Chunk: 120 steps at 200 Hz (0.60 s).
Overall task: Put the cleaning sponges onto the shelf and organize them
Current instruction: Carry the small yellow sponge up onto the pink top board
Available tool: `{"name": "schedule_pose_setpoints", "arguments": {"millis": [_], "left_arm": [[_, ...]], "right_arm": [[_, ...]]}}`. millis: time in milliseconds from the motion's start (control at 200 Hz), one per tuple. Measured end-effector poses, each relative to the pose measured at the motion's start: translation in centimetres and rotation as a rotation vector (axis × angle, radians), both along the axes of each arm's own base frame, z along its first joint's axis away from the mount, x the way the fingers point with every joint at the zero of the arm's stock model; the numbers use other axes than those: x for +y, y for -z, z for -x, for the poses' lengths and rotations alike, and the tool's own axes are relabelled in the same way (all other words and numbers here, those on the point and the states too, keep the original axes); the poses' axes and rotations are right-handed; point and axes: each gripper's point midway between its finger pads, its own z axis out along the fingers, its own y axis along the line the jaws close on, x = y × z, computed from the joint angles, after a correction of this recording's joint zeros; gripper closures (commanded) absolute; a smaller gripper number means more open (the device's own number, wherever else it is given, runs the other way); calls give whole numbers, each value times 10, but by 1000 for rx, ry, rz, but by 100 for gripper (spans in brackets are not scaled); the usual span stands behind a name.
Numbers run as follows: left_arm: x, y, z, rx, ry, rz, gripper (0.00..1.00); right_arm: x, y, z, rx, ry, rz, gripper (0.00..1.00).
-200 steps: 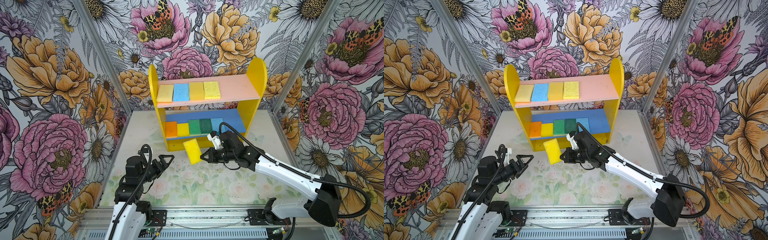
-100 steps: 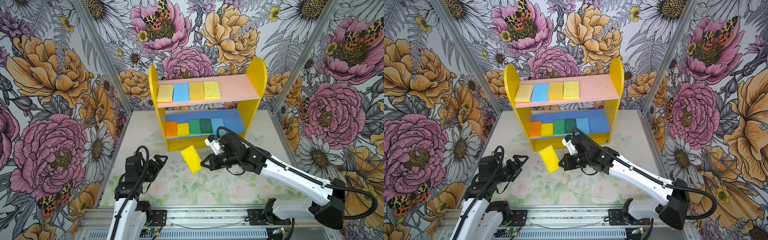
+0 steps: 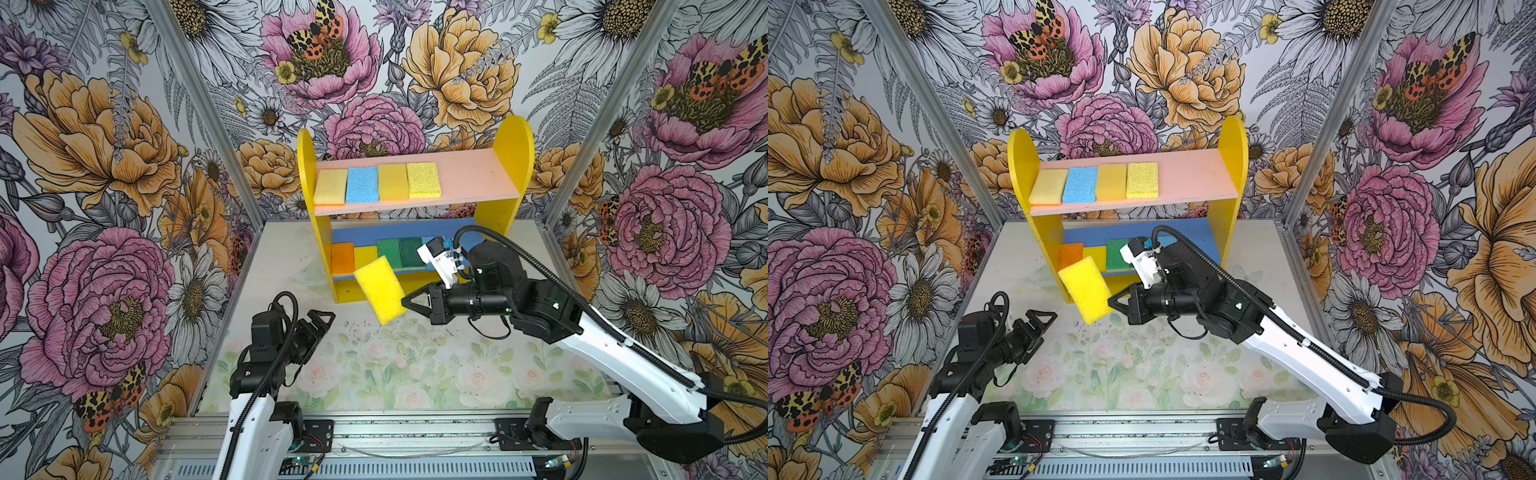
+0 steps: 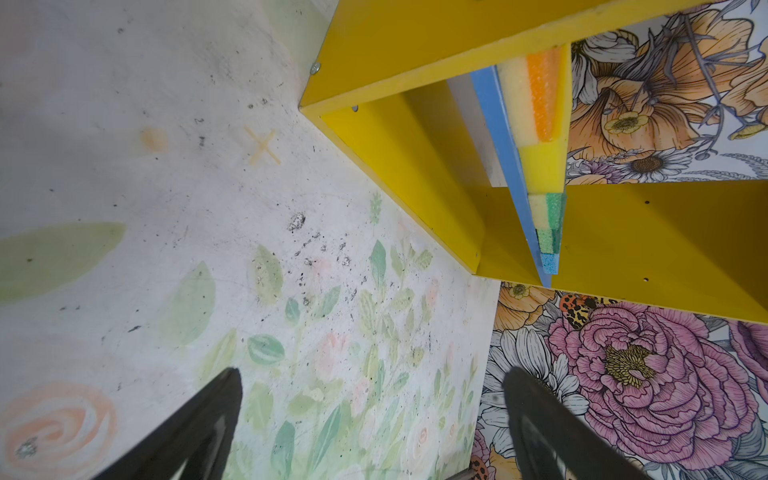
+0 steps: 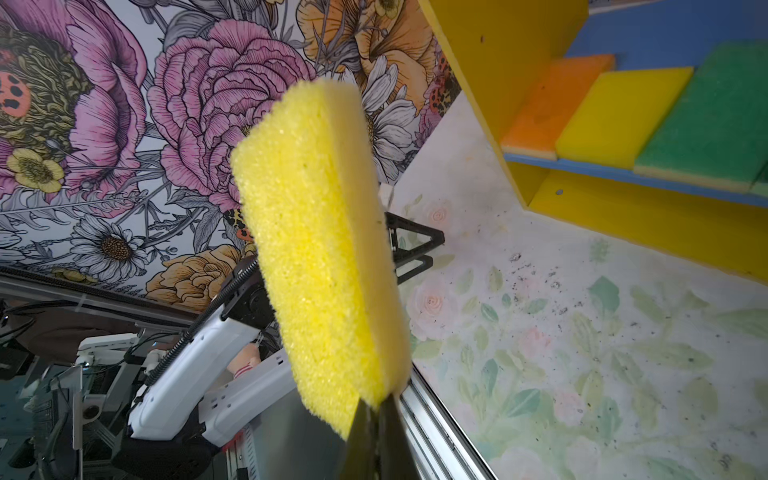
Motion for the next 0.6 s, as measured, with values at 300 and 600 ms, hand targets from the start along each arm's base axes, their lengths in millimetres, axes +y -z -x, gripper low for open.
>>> {"name": "schedule_pose_setpoints", "arguments": {"millis": [300,600], "left_arm": [[-4,-2,2,-2,23,24,1],[-9,-8,1,-20,51,55,1]], "right_arm": [[-51,-79,-78,-111,249,-73,100],[-104,-97,-160,-171,499,75,100]]}}
